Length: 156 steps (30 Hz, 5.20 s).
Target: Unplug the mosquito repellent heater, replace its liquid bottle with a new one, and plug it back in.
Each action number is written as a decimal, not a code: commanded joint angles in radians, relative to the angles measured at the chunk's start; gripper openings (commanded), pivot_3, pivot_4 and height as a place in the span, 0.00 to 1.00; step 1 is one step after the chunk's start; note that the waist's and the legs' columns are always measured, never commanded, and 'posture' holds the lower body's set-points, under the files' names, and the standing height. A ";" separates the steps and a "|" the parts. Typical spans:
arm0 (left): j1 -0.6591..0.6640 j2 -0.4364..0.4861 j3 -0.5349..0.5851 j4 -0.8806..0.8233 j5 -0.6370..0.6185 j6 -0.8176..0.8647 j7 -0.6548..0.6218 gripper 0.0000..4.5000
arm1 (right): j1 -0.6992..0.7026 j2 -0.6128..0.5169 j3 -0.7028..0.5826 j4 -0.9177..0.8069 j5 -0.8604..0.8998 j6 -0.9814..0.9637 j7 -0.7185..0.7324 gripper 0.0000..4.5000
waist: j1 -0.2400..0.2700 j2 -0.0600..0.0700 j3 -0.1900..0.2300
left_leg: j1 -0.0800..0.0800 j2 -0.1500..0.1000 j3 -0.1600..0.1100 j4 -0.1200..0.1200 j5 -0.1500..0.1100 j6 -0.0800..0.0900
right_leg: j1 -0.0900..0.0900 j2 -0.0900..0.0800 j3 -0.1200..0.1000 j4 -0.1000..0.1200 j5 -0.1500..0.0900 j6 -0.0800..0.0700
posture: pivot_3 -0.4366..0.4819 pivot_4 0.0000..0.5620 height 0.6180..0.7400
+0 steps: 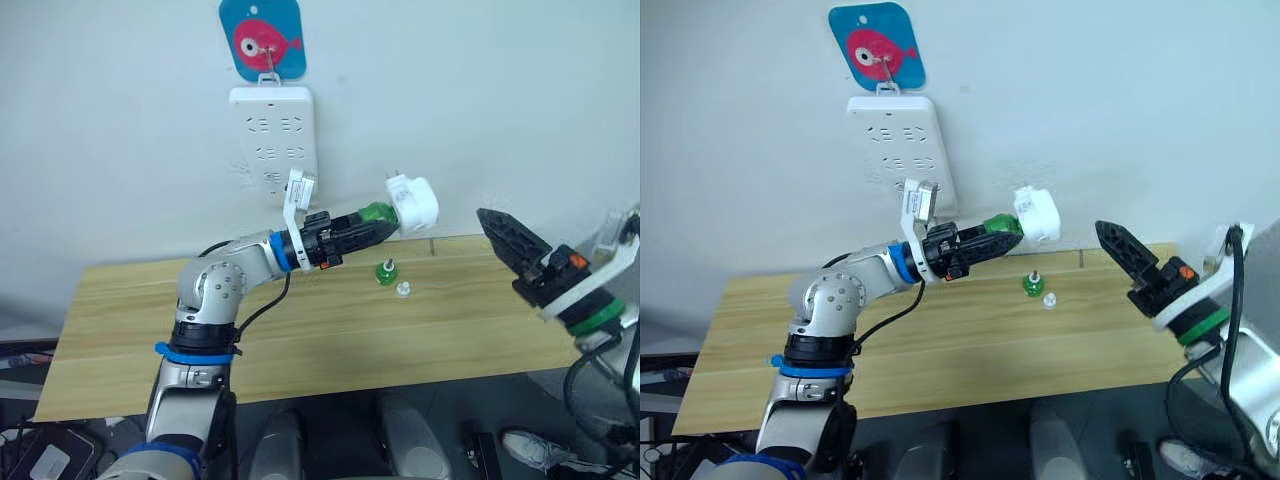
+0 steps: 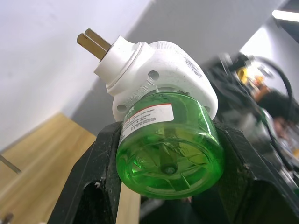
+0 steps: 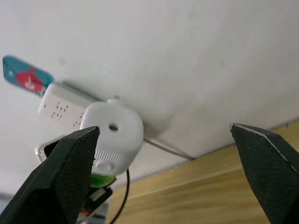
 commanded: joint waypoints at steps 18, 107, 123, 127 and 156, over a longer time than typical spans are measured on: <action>-0.026 -0.096 0.054 -0.035 -0.151 0.072 0.127 0.51 | -0.217 0.146 0.338 -0.068 -0.239 -0.197 -0.123 1.00 | -0.020 0.002 -0.002 | 0.003 0.000 0.000 -0.001 0.000 0.000 | 0.000 0.001 0.001 0.002 0.000 0.000 | 0.19 0.34 1.00; -0.042 0.454 0.068 0.311 0.403 -0.505 -0.157 1.00 | -0.384 -0.181 0.372 -0.123 -0.481 0.047 0.182 0.69 | 0.008 0.002 -0.019 | 0.002 0.000 -0.002 -0.002 -0.002 0.003 | 0.000 0.001 -0.001 0.002 0.000 0.000 | 0.25 0.33 1.00; -0.122 0.406 0.034 0.344 0.451 -0.560 -0.220 1.00 | -0.366 -0.189 0.372 -0.145 -0.472 0.048 0.167 0.69 | 0.037 0.001 -0.019 | 0.001 -0.002 -0.005 0.001 -0.001 0.003 | 0.001 -0.001 -0.004 0.003 0.000 0.000 | 0.22 0.34 1.00; -0.101 0.376 0.031 0.282 0.479 -0.585 -0.167 1.00 | -0.366 -0.189 0.373 -0.144 -0.473 0.048 0.168 0.69 | 0.041 0.001 -0.019 | 0.000 -0.002 -0.006 0.001 -0.001 0.002 | 0.001 -0.001 -0.004 0.003 0.000 0.000 | 0.22 0.34 1.00; -0.124 0.366 0.044 0.215 0.357 -0.398 -0.252 0.82 | -0.355 -0.190 0.395 -0.142 -0.460 0.058 0.202 0.69 | -0.010 0.000 -0.019 | 0.000 -0.001 -0.004 -0.001 0.001 0.000 | 0.000 0.000 -0.004 0.000 0.000 0.000 | 0.23 0.33 1.00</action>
